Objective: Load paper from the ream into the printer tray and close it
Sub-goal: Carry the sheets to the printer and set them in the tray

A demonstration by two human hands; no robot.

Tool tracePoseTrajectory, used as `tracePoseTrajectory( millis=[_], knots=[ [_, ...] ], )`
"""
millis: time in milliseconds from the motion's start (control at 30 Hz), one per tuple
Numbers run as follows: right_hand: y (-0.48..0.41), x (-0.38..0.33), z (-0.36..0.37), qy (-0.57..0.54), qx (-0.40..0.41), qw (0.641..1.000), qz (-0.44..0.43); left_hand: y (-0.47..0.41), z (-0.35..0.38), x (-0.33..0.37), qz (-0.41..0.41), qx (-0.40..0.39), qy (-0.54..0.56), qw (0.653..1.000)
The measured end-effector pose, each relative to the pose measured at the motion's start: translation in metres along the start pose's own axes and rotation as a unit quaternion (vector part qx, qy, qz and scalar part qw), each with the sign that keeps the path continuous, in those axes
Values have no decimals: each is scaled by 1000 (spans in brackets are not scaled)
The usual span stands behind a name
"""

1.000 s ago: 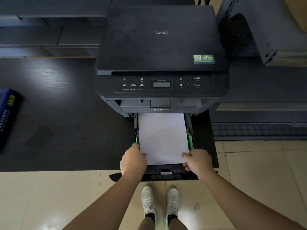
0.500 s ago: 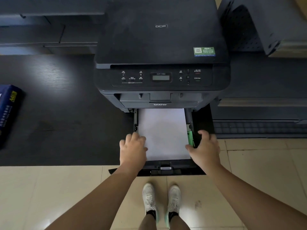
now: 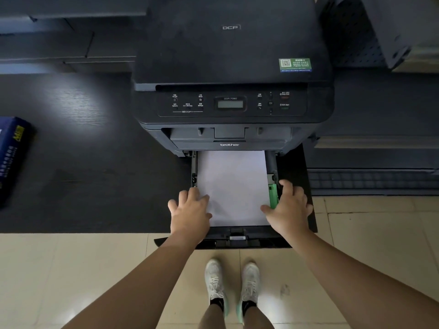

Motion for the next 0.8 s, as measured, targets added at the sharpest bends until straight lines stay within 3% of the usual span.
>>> tracePoseTrajectory(
  millis=[267, 400, 533, 633, 800],
  knots=[
    [2, 6, -1, -23, -23, 999, 23, 7, 4, -3, 37, -35, -10, 999],
    [1, 16, -9, -134, -2, 990, 46, 10, -16, -32, -120, 38, 127, 984],
    [5, 20, -10, -148, -2, 988, 42, 14, 1, -50, -252, 6, 323, 912],
    [8, 21, -7, -156, -3, 986, 52, 15, 5, -54, -294, 9, 365, 883],
    [10, 19, -6, -132, 28, 990, 28, 16, 11, -56, -308, 15, 364, 879]
  ],
)
Point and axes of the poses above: each hand's wrist, its own y-axis away from the middle knuckle, its own z-axis out of the palm, x = y × z, the point moved 9 cm from there along -y, towards the middle knuckle, and after that the axes turned 8 degrees about x, right-handed, at the moved point
